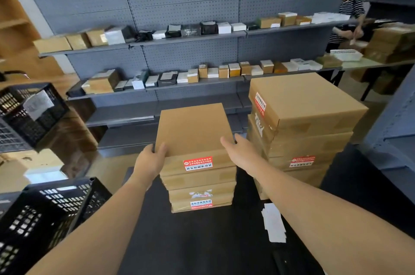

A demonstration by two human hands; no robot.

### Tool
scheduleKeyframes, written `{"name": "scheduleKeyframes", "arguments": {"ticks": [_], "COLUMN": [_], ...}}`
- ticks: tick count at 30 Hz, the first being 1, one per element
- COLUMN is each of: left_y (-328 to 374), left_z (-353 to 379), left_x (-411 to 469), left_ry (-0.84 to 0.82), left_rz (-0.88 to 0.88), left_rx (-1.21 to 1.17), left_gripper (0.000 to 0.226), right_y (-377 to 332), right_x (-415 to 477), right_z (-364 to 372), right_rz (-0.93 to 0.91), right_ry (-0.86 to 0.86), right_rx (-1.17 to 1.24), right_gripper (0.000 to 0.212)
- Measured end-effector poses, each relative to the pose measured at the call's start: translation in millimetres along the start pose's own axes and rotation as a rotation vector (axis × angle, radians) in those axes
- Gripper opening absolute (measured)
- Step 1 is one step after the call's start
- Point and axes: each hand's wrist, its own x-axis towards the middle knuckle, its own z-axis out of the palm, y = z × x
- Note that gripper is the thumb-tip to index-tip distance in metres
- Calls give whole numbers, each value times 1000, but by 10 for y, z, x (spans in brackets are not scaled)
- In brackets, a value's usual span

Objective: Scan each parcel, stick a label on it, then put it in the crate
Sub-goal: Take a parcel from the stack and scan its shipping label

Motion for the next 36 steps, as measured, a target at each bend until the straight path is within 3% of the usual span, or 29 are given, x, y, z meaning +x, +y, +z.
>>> {"name": "scheduleKeyframes", "arguments": {"ticks": [3, 5, 8, 11, 17, 22, 29, 33, 36], "left_y": [25, 50, -11, -325, -1386, -2028, -2462, -2510, -2463], "left_z": [-14, -81, -200, -233, 143, 619, 1036, 1041, 1039], "left_x": [-105, -356, -1019, -1754, -2755, -2701, -2431, -2369, -2337], "left_ry": [-9, 12, 50, 54, 17, -102, -165, -249, -430], "left_rz": [44, 80, 138, 111, -118, -305, -378, -371, -339], "left_rx": [-89, -184, -336, -404, -363, -269, -276, -343, -289], "left_gripper": [26, 16, 21, 35, 47, 46, 45, 51, 58], "right_y": [38, 106, 306, 678, 1781, 2512, 2621, 2471, 2262], "right_x": [-7, -138, -643, -1379, -2349, -2324, -2093, -2079, -2151], "right_z": [54, 51, -24, -77, 212, 666, 972, 836, 647], "right_rz": [-62, -86, -135, -134, 128, 342, 463, 462, 390], "right_ry": [47, 80, 76, 54, 26, -26, -41, -25, 32], "right_rx": [20, 62, 183, 259, 332, 312, 297, 495, 462], "right_gripper": [41, 36, 33, 44, 57, 51, 58, 39, 25]}}
